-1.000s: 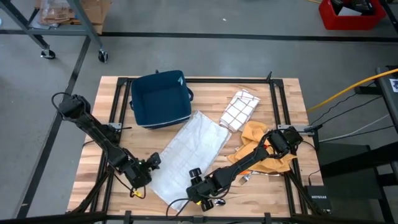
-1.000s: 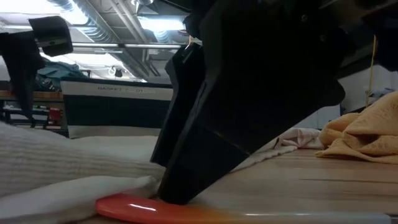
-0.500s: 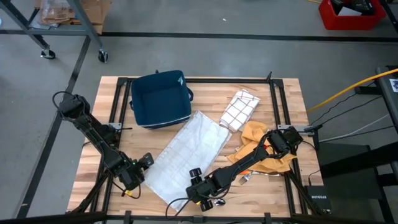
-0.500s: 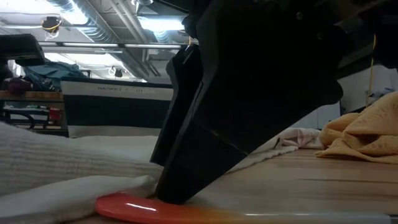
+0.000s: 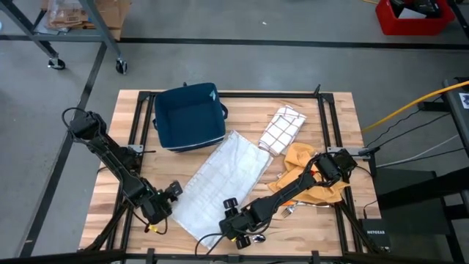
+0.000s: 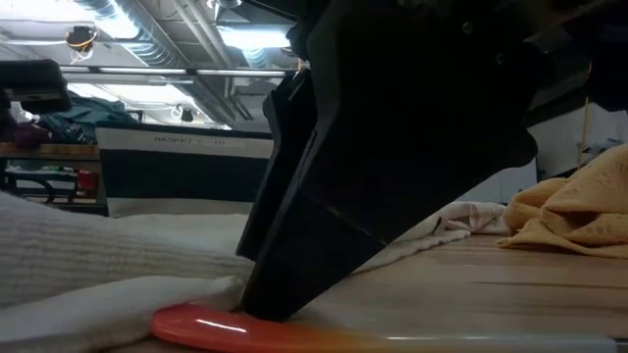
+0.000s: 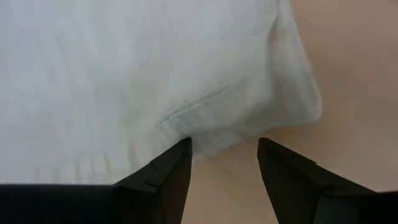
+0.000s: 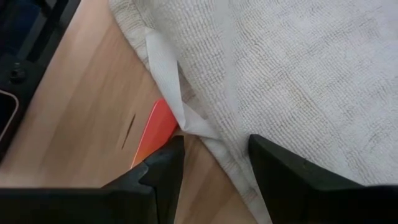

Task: Fold towel
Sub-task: Fold the left white patterned towel

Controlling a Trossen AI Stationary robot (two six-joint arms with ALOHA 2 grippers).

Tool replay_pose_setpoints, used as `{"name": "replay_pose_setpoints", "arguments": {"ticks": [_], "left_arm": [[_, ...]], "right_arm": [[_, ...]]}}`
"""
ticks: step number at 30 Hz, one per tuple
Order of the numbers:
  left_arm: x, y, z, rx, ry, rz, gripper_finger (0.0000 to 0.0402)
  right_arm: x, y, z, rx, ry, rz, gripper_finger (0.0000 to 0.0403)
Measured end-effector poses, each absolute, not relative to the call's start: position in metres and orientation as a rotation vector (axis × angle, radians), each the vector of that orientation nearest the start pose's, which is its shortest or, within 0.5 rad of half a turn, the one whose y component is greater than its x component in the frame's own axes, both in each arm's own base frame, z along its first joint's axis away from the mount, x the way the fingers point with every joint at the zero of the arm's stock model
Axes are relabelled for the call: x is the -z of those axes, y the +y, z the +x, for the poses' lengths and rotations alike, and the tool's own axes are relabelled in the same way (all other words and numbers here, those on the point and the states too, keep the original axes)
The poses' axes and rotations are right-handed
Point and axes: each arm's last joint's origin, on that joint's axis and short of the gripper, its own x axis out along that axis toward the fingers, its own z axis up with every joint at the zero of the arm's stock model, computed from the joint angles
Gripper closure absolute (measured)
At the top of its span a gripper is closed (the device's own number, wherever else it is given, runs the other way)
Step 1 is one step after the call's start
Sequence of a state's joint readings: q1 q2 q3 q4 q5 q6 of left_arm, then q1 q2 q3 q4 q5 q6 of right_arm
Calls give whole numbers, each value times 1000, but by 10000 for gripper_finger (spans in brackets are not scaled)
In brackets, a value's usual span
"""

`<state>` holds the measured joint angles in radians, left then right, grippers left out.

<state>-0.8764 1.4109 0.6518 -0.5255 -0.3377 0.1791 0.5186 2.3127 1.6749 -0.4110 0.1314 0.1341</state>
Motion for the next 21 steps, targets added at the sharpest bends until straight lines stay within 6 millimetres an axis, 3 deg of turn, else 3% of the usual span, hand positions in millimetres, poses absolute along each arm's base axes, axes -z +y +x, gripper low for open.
{"name": "replay_pose_setpoints", "arguments": {"ticks": [9,21], "left_arm": [[-146,-160,146,451,1130,798,224],[-147,-160,148,440,1070,894,224]], "right_arm": [[-117,234,418,-291,1021,-210,217],[-117,234,418,-295,1023,-208,217]]}}
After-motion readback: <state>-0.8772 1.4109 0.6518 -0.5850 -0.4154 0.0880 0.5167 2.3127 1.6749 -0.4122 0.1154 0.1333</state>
